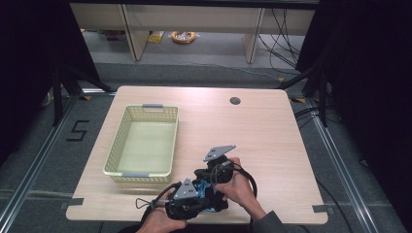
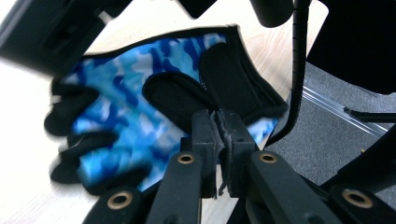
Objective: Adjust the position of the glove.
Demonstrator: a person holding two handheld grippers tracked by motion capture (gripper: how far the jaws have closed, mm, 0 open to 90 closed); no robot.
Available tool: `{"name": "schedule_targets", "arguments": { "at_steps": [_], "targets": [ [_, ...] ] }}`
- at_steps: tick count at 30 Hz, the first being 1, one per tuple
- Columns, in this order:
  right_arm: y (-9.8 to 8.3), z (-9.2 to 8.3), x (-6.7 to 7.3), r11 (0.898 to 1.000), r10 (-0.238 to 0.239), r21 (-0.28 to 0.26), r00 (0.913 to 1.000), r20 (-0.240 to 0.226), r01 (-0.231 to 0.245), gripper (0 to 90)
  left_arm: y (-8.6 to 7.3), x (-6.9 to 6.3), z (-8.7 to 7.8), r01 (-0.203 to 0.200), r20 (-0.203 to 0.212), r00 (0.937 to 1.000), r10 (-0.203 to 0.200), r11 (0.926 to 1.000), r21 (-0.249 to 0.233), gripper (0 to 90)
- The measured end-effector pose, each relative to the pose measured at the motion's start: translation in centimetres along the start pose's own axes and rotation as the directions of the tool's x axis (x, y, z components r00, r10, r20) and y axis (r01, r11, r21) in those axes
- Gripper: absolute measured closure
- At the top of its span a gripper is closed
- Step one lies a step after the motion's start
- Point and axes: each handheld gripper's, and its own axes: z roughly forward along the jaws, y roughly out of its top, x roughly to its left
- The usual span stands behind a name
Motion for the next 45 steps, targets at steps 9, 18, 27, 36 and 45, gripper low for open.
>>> {"name": "schedule_targets", "arguments": {
  "at_steps": [9,18,27,36,45],
  "targets": [
    [-0.7,1.7,-0.8,0.999,-0.027,0.035,0.9984,-0.05,0.028,88.7,-0.7,-0.1,1.5,0.007,0.01,0.9999,-0.007,0.9995,0.03,83.0],
    [-1.2,1.5,-1.2,0.999,0.038,0.035,0.9992,0.014,-0.039,64.1,-0.5,0.8,-0.6,0.035,0.03,0.999,-0.034,0.9991,-0.026,66.8],
    [-3.5,-2.7,0.5,0.996,0.081,-0.042,0.9867,0.141,-0.076,54.7,-2.9,3.7,-4.4,0.071,-0.068,0.995,-0.073,0.9969,-0.034,47.3],
    [-7.6,-5.7,4.1,0.991,0.132,-0.04,0.9824,0.132,-0.128,53.8,-4.4,3.7,-4.0,0.053,-0.059,0.997,-0.051,0.9984,0.02,41.9],
    [-9.9,-4.8,5.9,0.987,0.16,0.012,0.9794,0.123,-0.163,53.5,-4.4,3.7,-2.8,0.0,-0.055,0.9985,0.004,0.9974,0.072,44.2]
  ]
}}
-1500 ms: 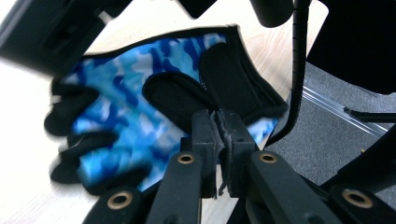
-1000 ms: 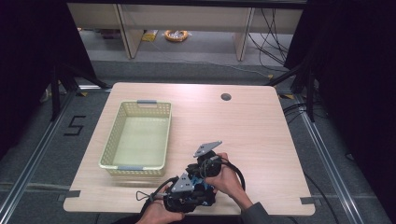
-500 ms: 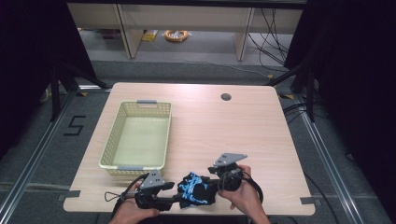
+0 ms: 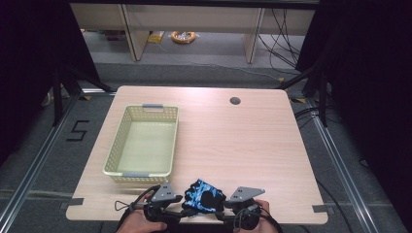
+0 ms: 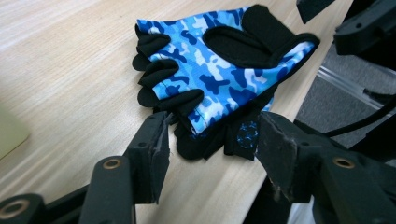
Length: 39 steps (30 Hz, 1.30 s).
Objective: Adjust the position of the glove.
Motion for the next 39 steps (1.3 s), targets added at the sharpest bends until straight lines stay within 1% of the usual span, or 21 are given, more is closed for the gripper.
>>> {"name": "schedule_targets", "arguments": {
  "at_steps": [1,2,3,5,6,7,9,12,14,15,16,17,18,21,23,25,28,31,35,38,39],
  "targets": [
    [0.1,0.0,0.0,1.0,-0.018,0.021,0.9998,-0.006,0.019,54.8,0.1,0.1,0.1,-0.03,0.001,0.9996,0.03,0.9995,0.009,45.3],
    [0.0,0.2,0.2,1.0,-0.023,0.017,0.9996,-0.014,0.023,55.9,0.1,-0.1,0.3,-0.001,0.006,1.0,0.001,1.0,-0.001,46.7],
    [0.1,0.4,0.2,0.999,-0.048,0.009,0.9987,-0.014,0.049,57.2,0.3,0.0,0.4,-0.03,0.01,0.9995,0.03,0.9995,0.005,47.6],
    [0.1,0.9,0.4,0.998,-0.058,0.03,0.9982,-0.019,0.058,59.7,0.3,-0.2,0.7,-0.028,0.003,0.9996,0.028,0.9996,0.008,50.8],
    [0.2,1.0,0.4,0.997,-0.051,0.055,0.9987,-0.008,0.052,62.6,0.4,-0.2,0.8,-0.029,0.013,0.9995,0.029,0.9995,0.009,52.5],
    [0.1,1.1,0.3,0.997,-0.044,0.063,0.999,-0.004,0.044,64.8,0.4,0.1,1.0,-0.077,0.005,0.997,0.077,0.9966,0.03,54.3],
    [0.1,1.4,0.2,0.996,-0.038,0.085,0.9992,-0.009,0.039,73.4,0.4,0.1,1.1,-0.083,-0.003,0.9965,0.083,0.995,0.056,61.1],
    [-0.1,1.8,-0.5,0.991,-0.116,0.07,0.9932,-0.009,0.117,82.9,0.4,0.0,1.3,-0.103,-0.04,0.9936,0.105,0.9932,0.054,74.1],
    [-0.2,2.0,0.0,0.992,-0.075,0.101,0.997,-0.017,0.077,86.6,0.4,-0.3,1.4,-0.103,-0.05,0.9932,0.106,0.9934,0.05,78.6],
    [-0.2,2.1,0.1,0.991,-0.069,0.114,0.9974,-0.024,0.071,87.4,0.5,-0.2,1.2,-0.136,-0.05,0.989,0.139,0.9892,0.055,80.6],
    [-0.1,1.9,0.1,0.99,-0.053,0.127,0.9984,-0.022,0.055,87.8,0.4,-0.4,1.2,-0.12,-0.063,0.9904,0.123,0.9915,0.051,82.7],
    [-0.1,1.9,0.1,0.99,-0.065,0.122,0.9976,-0.024,0.068,88.2,0.5,-0.4,1.1,-0.13,-0.067,0.9889,0.133,0.9903,0.051,83.6],
    [0.0,1.9,-0.3,0.987,-0.134,0.088,0.9908,-0.016,0.135,88.3,0.5,-0.4,1.0,-0.129,-0.067,0.989,0.132,0.9907,0.042,84.5],
    [0.3,1.2,-0.2,0.987,-0.148,0.06,0.9889,-0.02,0.149,88.4,0.9,-0.6,0.3,-0.13,-0.07,0.989,0.131,0.9914,0.013,87.0],
    [0.7,0.5,-0.1,0.986,-0.159,0.05,0.9871,0.011,0.159,88.4,1.3,-1.0,-0.5,-0.144,-0.064,0.9876,0.143,0.9896,-0.008,87.3],
    [1.1,-0.1,-0.2,0.982,-0.184,0.055,0.9824,0.031,0.183,88.5,1.5,-1.9,-1.1,-0.117,-0.043,0.9925,0.115,0.9914,-0.058,87.5],
    [1.5,-0.6,-0.5,0.975,-0.221,0.037,0.9747,0.035,0.22,88.6,1.4,-2.8,-1.9,-0.127,-0.03,0.9917,0.125,0.9883,-0.084,87.8],
    [1.7,-0.7,-0.7,0.971,-0.238,0.038,0.9691,0.065,0.236,88.6,0.9,-3.5,-1.7,-0.11,0.003,0.9939,0.111,0.9913,-0.072,87.8],
    [2.0,-0.3,-1.2,0.96,-0.277,0.062,0.9582,0.072,0.273,88.6,0.3,-3.9,-0.8,-0.133,-0.003,0.9911,0.133,0.9902,-0.041,87.6],
    [1.9,0.3,-1.5,0.956,-0.284,0.09,0.9568,0.063,0.278,88.6,-0.1,-3.4,0.0,-0.143,-0.012,0.9897,0.143,0.9898,0.004,87.0],
    [1.7,0.6,-1.5,0.96,-0.27,0.097,0.9613,0.055,0.264,88.6,-0.1,-3.1,0.2,-0.166,-0.015,0.986,0.166,0.9859,0.02,86.5]
  ]
}}
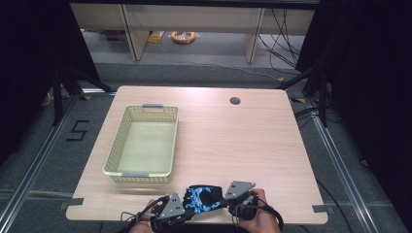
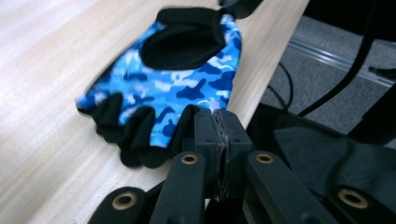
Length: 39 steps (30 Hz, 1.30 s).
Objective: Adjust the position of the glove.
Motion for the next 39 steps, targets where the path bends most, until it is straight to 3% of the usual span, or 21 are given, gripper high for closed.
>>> {"name": "schedule_targets", "arguments": {
  "at_steps": [1,4,8,9,11,15,17,18,19,21,22,23,24,26,28,29,30,32,33,34,39],
  "targets": [
    [-0.1,0.1,0.0,1.0,0.008,0.017,1.0,-0.001,-0.008,88.5,-0.2,0.0,0.3,0.032,-0.006,0.9995,-0.033,0.9994,-0.015,85.9],
    [-0.5,0.4,0.0,1.0,0.005,0.009,0.9999,-0.009,-0.005,88.4,-0.4,0.3,0.5,0.025,-0.016,0.9996,-0.025,0.9997,0.004,84.5],
    [-0.6,0.7,0.2,0.998,0.053,0.028,0.9978,-0.039,-0.052,83.5,-0.5,0.3,0.8,0.06,-0.004,0.9982,-0.06,0.9982,-0.009,77.9],
    [-0.6,0.9,0.0,0.999,0.05,0.02,0.9968,-0.062,-0.048,80.1,-0.5,0.3,0.7,0.081,0.006,0.9967,-0.081,0.9965,-0.02,75.6],
    [-0.7,0.8,-0.1,0.996,0.089,-0.019,0.9938,-0.067,-0.09,69.0,-0.5,0.7,0.3,0.075,0.009,0.9971,-0.075,0.9972,-0.004,69.9],
    [-0.4,-0.6,-0.6,0.99,0.116,-0.075,0.993,-0.021,-0.117,55.1,-0.2,1.6,-0.9,0.131,0.01,0.9914,-0.131,0.9894,-0.062,58.8],
    [-0.3,-1.2,-0.9,0.979,0.179,-0.095,0.9838,-0.009,-0.179,49.1,-0.1,2.3,-1.4,0.178,0.0,0.984,-0.178,0.9806,-0.082,54.6],
    [-0.2,-1.1,-1.2,0.968,0.218,-0.126,0.976,-0.003,-0.217,46.4,-0.1,2.5,-1.4,0.229,0.006,0.9733,-0.23,0.9694,-0.088,51.3],
    [-0.1,-1.0,-1.4,0.958,0.259,-0.126,0.9657,-0.015,-0.259,44.4,-0.1,2.8,-1.4,0.235,0.0,0.9718,-0.236,0.9691,-0.075,49.2],
    [0.0,-0.6,-1.9,0.953,0.272,-0.136,0.9622,-0.007,-0.271,41.2,-0.1,3.1,-1.2,0.249,-0.011,0.9679,-0.251,0.9645,-0.087,47.0],
    [0.1,-0.4,-2.0,0.947,0.297,-0.127,0.955,-0.008,-0.295,40.2,-0.2,3.2,-1.0,0.276,-0.01,0.9606,-0.278,0.958,-0.078,45.4],
    [0.3,0.1,-2.2,0.938,0.32,-0.135,0.9472,-0.015,-0.319,39.1,-0.2,3.4,-0.7,0.275,-0.008,0.9612,-0.276,0.9594,-0.064,44.3],
    [0.6,0.6,-2.5,0.934,0.335,-0.12,0.9419,-0.028,-0.336,37.8,-0.2,3.3,-0.5,0.304,0.001,0.9523,-0.305,0.9504,-0.063,43.1],
    [1.0,1.2,-2.8,0.93,0.353,-0.09,0.9343,-0.046,-0.356,37.3,-0.1,3.6,-0.2,0.303,-0.004,0.9526,-0.304,0.9511,-0.058,42.5],
    [1.4,2.0,-2.9,0.931,0.357,-0.072,0.9332,-0.04,-0.359,37.8,0.0,3.7,0.1,0.327,0.007,0.9451,-0.327,0.9437,-0.051,42.6],
    [1.5,2.4,-2.9,0.933,0.352,-0.059,0.9352,-0.035,-0.354,37.8,0.0,3.9,0.1,0.311,0.001,0.9503,-0.311,0.9497,-0.035,42.7],
    [1.6,2.6,-2.9,0.934,0.354,-0.033,0.9346,-0.03,-0.355,37.8,0.1,3.9,0.3,0.314,-0.002,0.9493,-0.314,0.9484,-0.044,42.6],
    [1.4,3.1,-3.2,0.929,0.37,-0.008,0.9286,-0.034,-0.37,38.3,0.0,4.1,0.7,0.338,-0.003,0.9411,-0.338,0.9405,-0.039,42.0],
    [1.3,3.3,-3.3,0.926,0.378,0.005,0.9247,-0.041,-0.379,40.1,0.0,4.4,0.7,0.319,-0.004,0.9478,-0.319,0.9477,-0.018,42.0],
    [1.1,3.4,-3.3,0.92,0.392,0.007,0.9185,-0.049,-0.392,41.5,-0.1,4.4,0.9,0.317,-0.009,0.9484,-0.317,0.9484,-0.012,42.2],
    [0.4,3.9,-3.9,0.898,0.435,-0.019,0.8949,-0.098,-0.439,45.7,0.0,4.4,1.4,0.326,-0.011,0.9453,-0.326,0.9453,-0.015,42.0]
  ]
}}
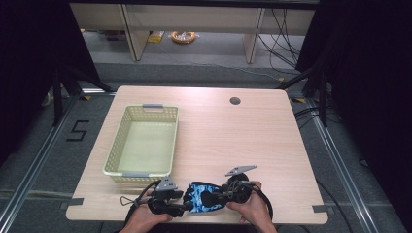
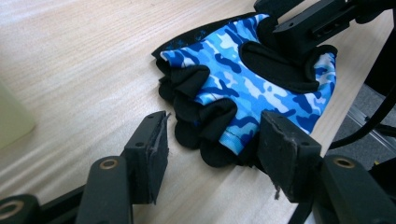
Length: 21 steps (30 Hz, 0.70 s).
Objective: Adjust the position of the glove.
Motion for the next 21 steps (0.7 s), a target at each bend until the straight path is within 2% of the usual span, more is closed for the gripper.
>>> {"name": "schedule_targets", "arguments": {
  "at_steps": [1,5,6,7,9,10,11,12,14,15,16,19,20,21],
  "targets": [
    [0.0,-0.1,-0.1,1.0,0.007,0.008,1.0,-0.004,-0.007,46.9,0.1,0.0,0.1,0.003,-0.002,1.0,-0.003,1.0,-0.003,41.8],
    [0.0,-0.1,-0.1,1.0,0.011,0.004,0.9999,-0.01,-0.011,49.9,0.5,-0.4,0.6,-0.051,-0.009,0.9986,0.051,0.9985,0.017,44.0],
    [-0.1,0.1,-0.1,1.0,0.007,-0.014,1.0,-0.006,-0.007,50.5,0.5,-0.6,0.7,-0.058,-0.014,0.9982,0.058,0.998,0.024,45.7],
    [-0.1,0.0,-0.1,1.0,0.0,-0.001,1.0,-0.006,0.0,51.0,0.6,-0.6,0.7,-0.09,-0.023,0.9956,0.091,0.9955,0.03,46.6],
    [-0.1,-0.1,-0.2,1.0,0.002,0.008,0.9999,-0.015,-0.002,52.5,0.6,-0.7,0.7,-0.096,-0.013,0.9953,0.096,0.9948,0.035,50.9],
    [-0.1,-0.1,-0.2,1.0,0.021,0.009,0.9997,-0.014,-0.021,53.0,0.6,-0.6,0.8,-0.095,-0.002,0.9955,0.095,0.995,0.03,55.2],
    [-0.1,-0.1,-0.2,1.0,0.02,0.008,0.9997,-0.016,-0.02,54.3,0.4,-0.8,1.0,-0.057,0.002,0.9984,0.057,0.9984,0.006,58.6],
    [-0.1,0.0,-0.5,1.0,0.006,0.001,0.9995,-0.031,-0.006,56.1,0.3,-0.8,1.0,-0.067,0.004,0.9977,0.067,0.9977,-0.004,66.2],
    [-0.2,0.0,-0.5,1.0,0.022,-0.015,0.9993,-0.03,-0.022,58.4,0.2,-0.9,1.1,-0.09,0.003,0.996,0.09,0.9959,-0.006,72.1],
    [-0.3,0.0,-0.6,0.999,0.025,-0.021,0.9987,-0.045,-0.026,60.2,0.2,-0.9,1.1,-0.089,0.006,0.996,0.089,0.996,-0.007,73.2],
    [-0.5,0.0,-0.6,0.999,0.046,-0.025,0.997,-0.062,-0.047,60.8,0.2,-1.0,1.1,-0.067,0.007,0.9977,0.067,0.9975,-0.021,74.1],
    [-0.7,-0.2,-0.4,0.998,0.038,-0.044,0.9982,-0.046,-0.04,66.1,0.0,-1.1,1.2,-0.067,-0.001,0.9978,0.067,0.9974,-0.025,76.4],
    [-0.7,-0.2,-0.5,0.998,0.03,-0.052,0.9985,-0.045,-0.032,76.3,0.0,-1.2,1.2,-0.064,0.001,0.998,0.064,0.9976,-0.029,76.9],
    [-0.8,-0.3,-0.6,0.995,0.045,-0.081,0.9942,-0.098,-0.053,79.9,0.0,-1.1,1.1,-0.064,0.0,0.9979,0.064,0.9978,-0.018,77.2]
  ]
}}
